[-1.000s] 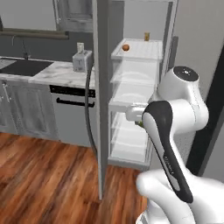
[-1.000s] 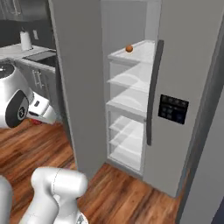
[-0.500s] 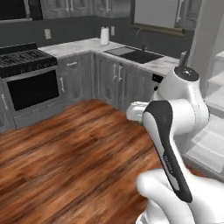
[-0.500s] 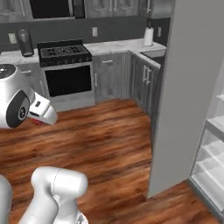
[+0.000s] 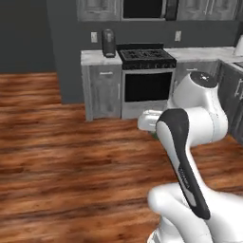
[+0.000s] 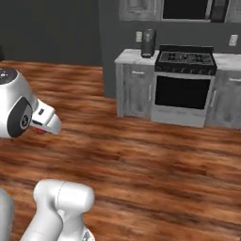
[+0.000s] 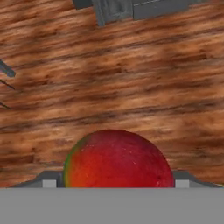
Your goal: Pick the tangerine and mango from the fridge and place them on the plate next to the blender to make a fruit smoothie.
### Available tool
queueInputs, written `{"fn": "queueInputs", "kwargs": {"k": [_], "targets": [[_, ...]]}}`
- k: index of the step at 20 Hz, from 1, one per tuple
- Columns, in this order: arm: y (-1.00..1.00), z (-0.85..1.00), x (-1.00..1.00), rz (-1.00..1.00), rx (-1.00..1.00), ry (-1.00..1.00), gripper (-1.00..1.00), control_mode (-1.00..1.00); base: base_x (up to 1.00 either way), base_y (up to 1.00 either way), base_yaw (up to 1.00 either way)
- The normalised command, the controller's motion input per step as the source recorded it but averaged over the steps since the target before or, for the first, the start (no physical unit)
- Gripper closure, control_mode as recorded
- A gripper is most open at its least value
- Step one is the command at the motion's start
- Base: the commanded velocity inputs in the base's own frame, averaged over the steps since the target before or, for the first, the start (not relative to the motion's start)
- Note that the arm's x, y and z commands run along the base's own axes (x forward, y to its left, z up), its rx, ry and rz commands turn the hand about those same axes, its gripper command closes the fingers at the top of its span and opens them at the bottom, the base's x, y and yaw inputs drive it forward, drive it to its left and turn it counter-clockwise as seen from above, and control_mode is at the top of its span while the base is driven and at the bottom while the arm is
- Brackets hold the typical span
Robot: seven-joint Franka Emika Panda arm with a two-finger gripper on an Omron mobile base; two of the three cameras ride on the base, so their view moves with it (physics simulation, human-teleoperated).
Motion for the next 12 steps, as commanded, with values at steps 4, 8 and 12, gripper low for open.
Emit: {"fn": "queueInputs", "kwargs": {"k": [4, 8, 12], "targets": [[0.00, 0.00, 0.00, 0.00, 0.00, 0.00, 1.00, 1.00, 0.11, 0.02, 0.91], [0.00, 0.00, 0.00, 0.00, 0.00, 0.00, 1.00, 1.00, 0.15, 0.00, 0.84], [0.00, 0.00, 0.00, 0.00, 0.00, 0.00, 1.00, 1.00, 0.17, 0.00, 0.80]]}}
